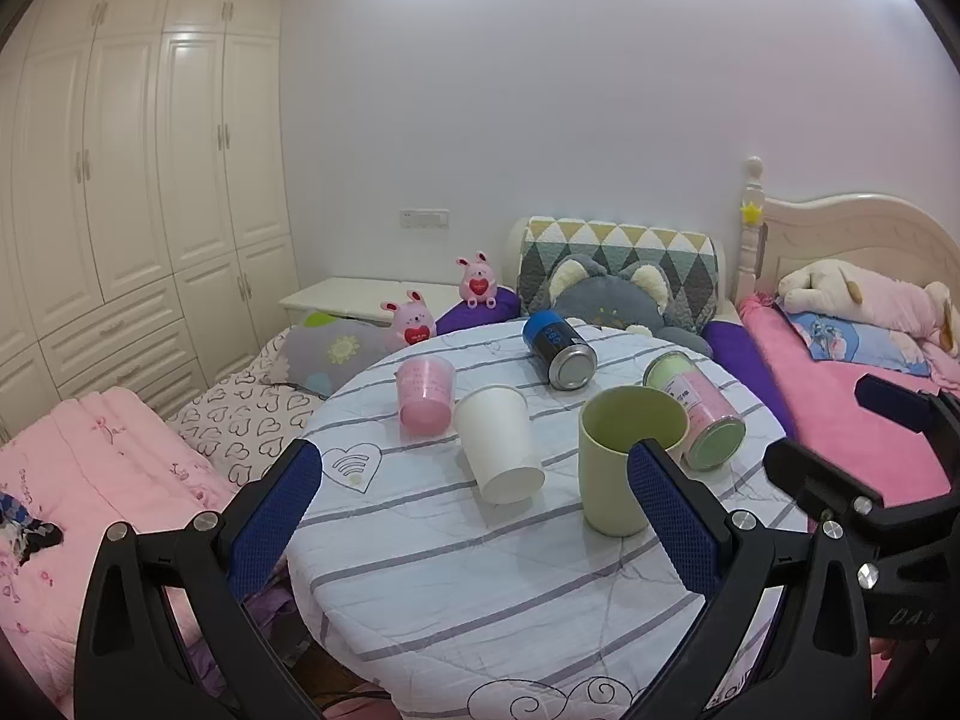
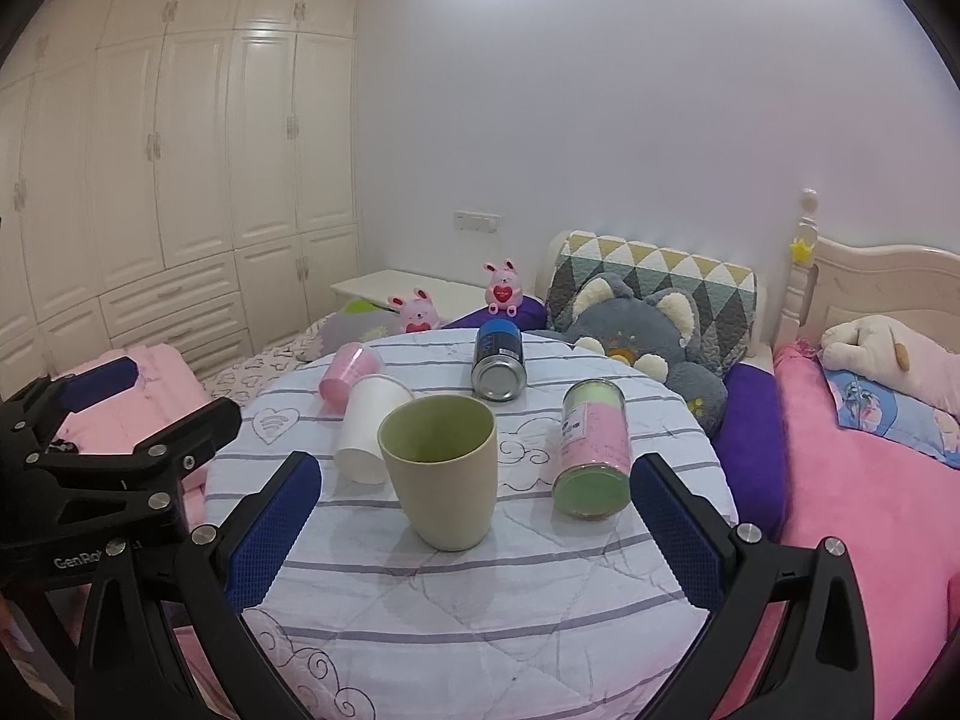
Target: Flip cup upright
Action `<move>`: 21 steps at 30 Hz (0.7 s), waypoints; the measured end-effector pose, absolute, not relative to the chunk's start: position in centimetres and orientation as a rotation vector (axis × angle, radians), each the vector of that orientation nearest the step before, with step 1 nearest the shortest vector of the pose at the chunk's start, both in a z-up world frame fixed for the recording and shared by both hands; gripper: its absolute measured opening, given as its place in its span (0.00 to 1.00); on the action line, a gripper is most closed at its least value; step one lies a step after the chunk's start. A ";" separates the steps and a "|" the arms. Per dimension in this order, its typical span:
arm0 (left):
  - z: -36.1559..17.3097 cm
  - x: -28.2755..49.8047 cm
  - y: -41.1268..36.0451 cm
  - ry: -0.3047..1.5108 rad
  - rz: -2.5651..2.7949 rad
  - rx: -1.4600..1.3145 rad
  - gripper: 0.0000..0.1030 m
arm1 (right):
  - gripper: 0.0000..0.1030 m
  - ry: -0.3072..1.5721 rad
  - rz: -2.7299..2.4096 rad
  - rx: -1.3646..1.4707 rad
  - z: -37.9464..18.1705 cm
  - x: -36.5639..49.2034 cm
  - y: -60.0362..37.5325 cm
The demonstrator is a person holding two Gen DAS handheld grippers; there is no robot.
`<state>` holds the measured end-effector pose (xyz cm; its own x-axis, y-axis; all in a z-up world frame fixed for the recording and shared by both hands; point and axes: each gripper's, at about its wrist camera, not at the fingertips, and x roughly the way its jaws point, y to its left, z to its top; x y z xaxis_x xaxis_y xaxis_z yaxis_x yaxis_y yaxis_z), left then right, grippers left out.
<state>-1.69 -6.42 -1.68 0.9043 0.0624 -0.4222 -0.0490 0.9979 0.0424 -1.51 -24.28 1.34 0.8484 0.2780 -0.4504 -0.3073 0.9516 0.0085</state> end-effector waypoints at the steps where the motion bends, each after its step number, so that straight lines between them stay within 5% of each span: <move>1: -1.6 -1.7 -6.5 0.438 0.058 0.029 1.00 | 1.00 0.459 0.305 -0.060 1.4 -1.5 -24.4; 21: -1.5 -2.1 -6.5 0.394 0.086 0.052 1.00 | 1.00 0.455 0.324 -0.054 1.5 -1.5 -24.0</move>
